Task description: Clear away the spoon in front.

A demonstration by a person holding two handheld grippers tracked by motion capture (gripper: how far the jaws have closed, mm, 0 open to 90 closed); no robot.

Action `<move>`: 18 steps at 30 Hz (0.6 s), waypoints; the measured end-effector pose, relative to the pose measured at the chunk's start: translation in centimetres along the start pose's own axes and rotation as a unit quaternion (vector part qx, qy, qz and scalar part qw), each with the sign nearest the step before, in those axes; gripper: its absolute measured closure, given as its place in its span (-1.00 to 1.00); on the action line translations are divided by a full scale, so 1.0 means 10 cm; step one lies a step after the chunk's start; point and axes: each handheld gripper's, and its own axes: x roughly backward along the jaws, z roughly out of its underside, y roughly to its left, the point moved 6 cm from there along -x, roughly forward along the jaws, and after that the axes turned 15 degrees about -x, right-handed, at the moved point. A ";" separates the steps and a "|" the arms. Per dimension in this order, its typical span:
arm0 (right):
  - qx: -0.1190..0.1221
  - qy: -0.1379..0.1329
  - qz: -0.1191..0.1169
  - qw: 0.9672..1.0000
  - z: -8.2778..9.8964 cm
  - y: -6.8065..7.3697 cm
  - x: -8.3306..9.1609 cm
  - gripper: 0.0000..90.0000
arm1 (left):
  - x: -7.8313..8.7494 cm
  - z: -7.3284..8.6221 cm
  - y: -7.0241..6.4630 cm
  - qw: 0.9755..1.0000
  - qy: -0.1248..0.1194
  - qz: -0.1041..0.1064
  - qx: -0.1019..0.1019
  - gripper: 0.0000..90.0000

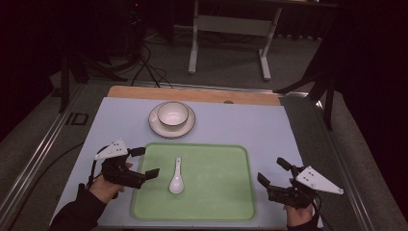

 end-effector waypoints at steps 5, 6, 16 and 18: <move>0.001 0.000 0.000 1.000 0.00 0.00 0.00 -0.74 | 0.04 0.05 0.01 1.000 -0.009 -0.003 0.007 -0.96; 0.001 0.000 0.000 1.000 0.00 0.00 0.00 -0.74 | 0.04 0.07 0.01 1.000 -0.010 -0.004 0.009 -0.95; 0.000 0.002 -0.004 1.000 0.00 0.00 0.00 -0.74 | 0.09 0.16 0.00 0.999 -0.041 -0.008 -0.017 -0.94; -0.001 0.002 -0.007 1.000 0.01 0.00 -0.01 -0.74 | 0.08 0.20 0.02 0.999 -0.036 -0.012 -0.017 -0.93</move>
